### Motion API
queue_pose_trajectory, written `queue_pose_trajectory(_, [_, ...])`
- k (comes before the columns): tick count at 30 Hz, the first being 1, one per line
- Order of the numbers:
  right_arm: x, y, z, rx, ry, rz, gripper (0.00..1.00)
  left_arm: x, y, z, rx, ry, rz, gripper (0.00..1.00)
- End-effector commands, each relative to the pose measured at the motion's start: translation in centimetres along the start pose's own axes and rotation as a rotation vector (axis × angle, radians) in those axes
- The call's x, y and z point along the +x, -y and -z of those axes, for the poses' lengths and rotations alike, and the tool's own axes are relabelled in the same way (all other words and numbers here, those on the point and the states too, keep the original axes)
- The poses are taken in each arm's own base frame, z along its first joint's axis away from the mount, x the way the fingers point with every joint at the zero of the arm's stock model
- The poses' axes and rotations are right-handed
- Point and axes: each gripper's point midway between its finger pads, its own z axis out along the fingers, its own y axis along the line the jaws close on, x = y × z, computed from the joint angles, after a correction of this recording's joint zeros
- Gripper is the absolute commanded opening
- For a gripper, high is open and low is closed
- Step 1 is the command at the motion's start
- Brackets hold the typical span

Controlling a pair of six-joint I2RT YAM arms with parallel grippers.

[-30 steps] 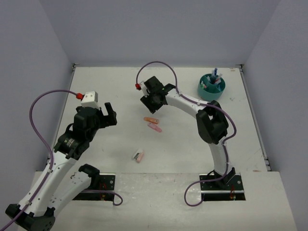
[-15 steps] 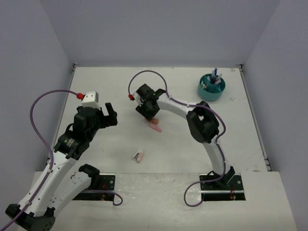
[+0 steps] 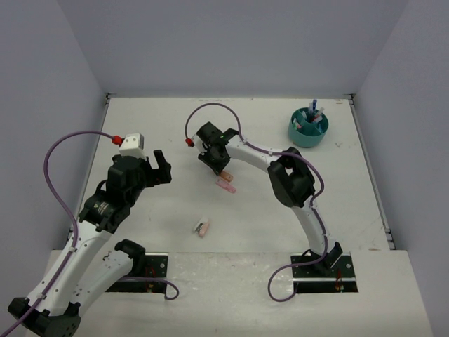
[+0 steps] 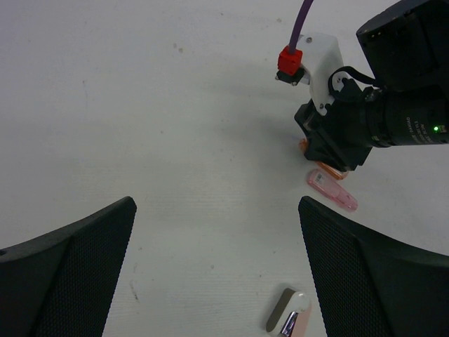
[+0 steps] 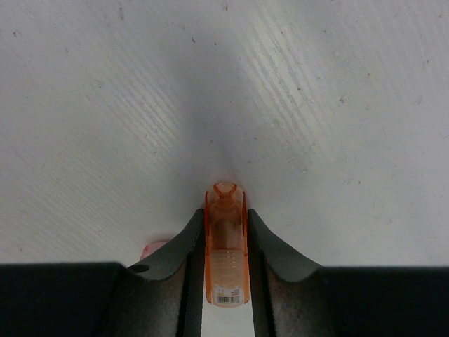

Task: Sort the stationery into containers
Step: Pick up the stationery from the center of the board, then place the stationery in the storage box.

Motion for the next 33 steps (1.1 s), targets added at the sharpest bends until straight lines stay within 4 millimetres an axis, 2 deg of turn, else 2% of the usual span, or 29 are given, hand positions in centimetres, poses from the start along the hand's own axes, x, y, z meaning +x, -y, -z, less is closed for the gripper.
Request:
queue_pose_trajectory(1, [-0.3,0.3,1.0,0.01,0.003,0.002,0.09,-1.0,0.4,-0.1,0.023,0.038,-0.01,1.0])
queue_pose_trajectory(3, [-1.8,1.4,3.2,0.049,0.072,-0.034,0.01,-1.0,0.4,-0.1,0.024,0.037,-0.011,1.0])
queue_pose_trajectory(5, [-2.8,2.8,5.7,0.079,0.155,-0.115,0.0,-0.9,0.4,-0.1,0.025,0.036,-0.012,1.0])
queue_pose_trajectory(7, [-3.9,5.1,9.0,0.118,0.264,-0.209,0.0,-0.9,0.4,-0.1,0.026,0.035,-0.015,1.0])
queue_pose_trajectory(8, [-3.5,8.1,10.8,0.172,0.307,-0.289,0.0,-0.9,0.4,-0.1,0.028,0.035,-0.014,1.0])
queue_pose_trajectory(9, [-3.5,9.2,14.2,0.188,0.407,-0.392,0.0,-0.9,0.5,-0.1,0.028,0.036,-0.014,1.0])
queue_pose_trajectory(10, [-2.3,10.3,15.8,0.197,0.429,-0.46,0.0,-0.9,0.5,0.0,0.029,0.037,-0.013,1.0])
queue_pose_trajectory(11, [-1.5,13.8,18.1,0.248,0.511,-0.555,0.0,-0.9,0.5,0.0,0.03,0.037,-0.015,1.0])
queue_pose_trajectory(12, [0.7,16.9,21.5,0.323,0.608,-0.681,0.0,-1.0,0.5,0.1,0.033,0.04,-0.014,1.0])
queue_pose_trajectory(14, [4.3,20.4,25.1,0.432,0.701,-0.83,0.0,-1.1,0.6,0.1,0.037,0.045,-0.012,1.0])
queue_pose_trajectory(15, [6.9,21.5,25.4,0.471,0.715,-0.933,0.0,-1.1,0.6,0.2,0.039,0.046,-0.012,1.0])
queue_pose_trajectory(17, [11.9,26.3,30.7,0.641,0.846,-1.112,0.0,-1.1,0.6,0.2,0.04,0.048,-0.013,1.0])
queue_pose_trajectory(18, [13.7,27.6,31.6,0.702,0.874,-1.178,0.0,-1.2,0.6,0.2,0.041,0.05,-0.012,1.0])
queue_pose_trajectory(21, [18.8,32.2,32.1,0.839,0.915,-1.352,0.0,-1.2,0.6,0.3,0.044,0.05,-0.012,1.0])
queue_pose_trajectory(22, [19.2,33.2,31.8,0.851,0.906,-1.367,0.0,-1.2,0.7,0.3,0.048,0.053,-0.011,1.0])
queue_pose_trajectory(23, [18.9,33.7,32.7,0.86,0.925,-1.361,0.0,-1.2,0.7,0.3,0.048,0.052,-0.011,1.0])
queue_pose_trajectory(25, [19.0,36.3,30.3,0.877,0.845,-1.378,0.0,-1.1,0.7,0.2,0.047,0.047,-0.014,1.0])
queue_pose_trajectory(27, [18.4,38.3,30.5,0.9,0.844,-1.374,0.0,-1.0,0.7,0.0,0.046,0.039,-0.016,1.0])
queue_pose_trajectory(30, [19.0,40.2,28.6,0.92,0.773,-1.386,0.0,-0.9,0.6,0.0,0.041,0.037,-0.017,1.0])
queue_pose_trajectory(31, [18.6,40.8,28.6,0.911,0.778,-1.383,0.0,-0.9,0.6,0.0,0.041,0.039,-0.018,1.0])
queue_pose_trajectory(33, [18.7,41.4,26.6,0.884,0.723,-1.375,0.0,-0.9,0.7,-0.1,0.043,0.037,-0.019,1.0])
